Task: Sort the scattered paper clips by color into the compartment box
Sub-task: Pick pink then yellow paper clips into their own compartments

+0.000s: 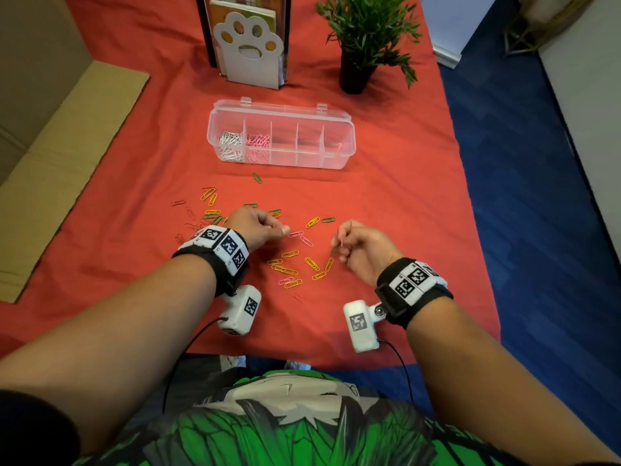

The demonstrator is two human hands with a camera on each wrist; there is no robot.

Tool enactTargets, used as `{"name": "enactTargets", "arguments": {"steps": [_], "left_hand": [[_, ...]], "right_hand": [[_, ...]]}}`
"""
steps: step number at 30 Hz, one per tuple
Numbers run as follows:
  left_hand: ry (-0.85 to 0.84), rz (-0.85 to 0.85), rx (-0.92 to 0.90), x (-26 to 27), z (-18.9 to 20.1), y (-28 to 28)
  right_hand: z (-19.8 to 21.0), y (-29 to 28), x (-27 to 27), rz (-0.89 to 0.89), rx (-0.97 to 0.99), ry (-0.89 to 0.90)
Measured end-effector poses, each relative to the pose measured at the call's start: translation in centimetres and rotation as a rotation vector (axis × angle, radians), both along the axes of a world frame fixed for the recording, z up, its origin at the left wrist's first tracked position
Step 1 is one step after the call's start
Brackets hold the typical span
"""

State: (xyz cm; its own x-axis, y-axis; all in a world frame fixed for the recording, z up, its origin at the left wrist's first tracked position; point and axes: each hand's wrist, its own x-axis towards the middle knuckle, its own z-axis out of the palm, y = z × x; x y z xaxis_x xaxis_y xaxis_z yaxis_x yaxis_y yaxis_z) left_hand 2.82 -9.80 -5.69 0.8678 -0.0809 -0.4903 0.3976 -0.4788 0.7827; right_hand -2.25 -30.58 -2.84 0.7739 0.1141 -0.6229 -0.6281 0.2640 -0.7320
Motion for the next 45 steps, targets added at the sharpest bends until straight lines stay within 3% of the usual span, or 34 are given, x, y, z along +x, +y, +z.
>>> {"name": "enactTargets", "arguments": {"steps": [4, 9, 13, 14, 16, 19, 21, 24, 28, 31, 33, 39, 41, 43, 45], "left_hand": [[-0.072, 0.035, 0.113, 0.1, 0.5, -0.4], [0.085, 0.13, -0.111, 1.0, 0.7, -1.3], [0.191, 0.133, -0.245, 0.5, 1.4, -2.0], [0.178, 0.12, -0.225, 0.5, 1.4, -2.0], [0.089, 0.032, -0.067, 0.5, 1.3, -2.1], [-0.077, -0.112, 0.272, 0.3, 1.6, -2.5], [-0.215, -0.238, 0.416, 0.1, 1.5, -2.9], [-0.353, -0.426, 0.559, 0.1, 1.1, -3.5], [-0.349, -0.595, 0.704, 0.1, 0.1, -4.1], [-0.309, -0.605, 0.723, 0.0, -0.5, -4.0], [-0.312, -0.6, 0.717, 0.0, -0.7, -3.9], [-0.246, -0.505, 0.655, 0.1, -0.7, -3.5], [-0.19, -0.398, 0.532, 0.3, -0.1, -3.1], [-0.021, -0.285, 0.319, 0.3, 1.1, -2.8], [0.189, -0.12, -0.095, 0.0, 2.6, -2.3]], "right_hand": [[0.4, -0.6, -0.1, -0.06, 0.256, 0.099], [-0.2, -1.0, 0.4, -0.049, 0.002, 0.108], [-0.8, -1.2, 0.2, -0.051, -0.064, 0.078], [-0.9, -1.3, 0.3, -0.054, -0.136, 0.074], [-1.1, -1.8, 0.8, 0.016, -0.477, 0.051], [-1.1, -3.1, 1.3, 0.23, -1.064, 0.02], [-0.9, -3.6, 1.4, 0.396, -1.304, 0.028], [-1.0, -2.9, 1.4, 0.609, -1.477, 0.01], [-1.7, -1.5, 1.3, 0.758, -1.548, -0.061], [-1.7, -1.2, 1.5, 0.765, -1.5, -0.075], [-1.8, -1.2, 1.9, 0.667, -1.375, -0.095], [-2.0, -0.8, 1.4, 0.092, -0.451, -0.08], [-1.7, -0.2, 1.4, 0.057, -0.289, -0.029], [-1.5, 0.1, 1.5, 0.044, -0.159, 0.003], [-1.3, 0.4, 1.7, -0.008, -0.003, 0.064]]}}
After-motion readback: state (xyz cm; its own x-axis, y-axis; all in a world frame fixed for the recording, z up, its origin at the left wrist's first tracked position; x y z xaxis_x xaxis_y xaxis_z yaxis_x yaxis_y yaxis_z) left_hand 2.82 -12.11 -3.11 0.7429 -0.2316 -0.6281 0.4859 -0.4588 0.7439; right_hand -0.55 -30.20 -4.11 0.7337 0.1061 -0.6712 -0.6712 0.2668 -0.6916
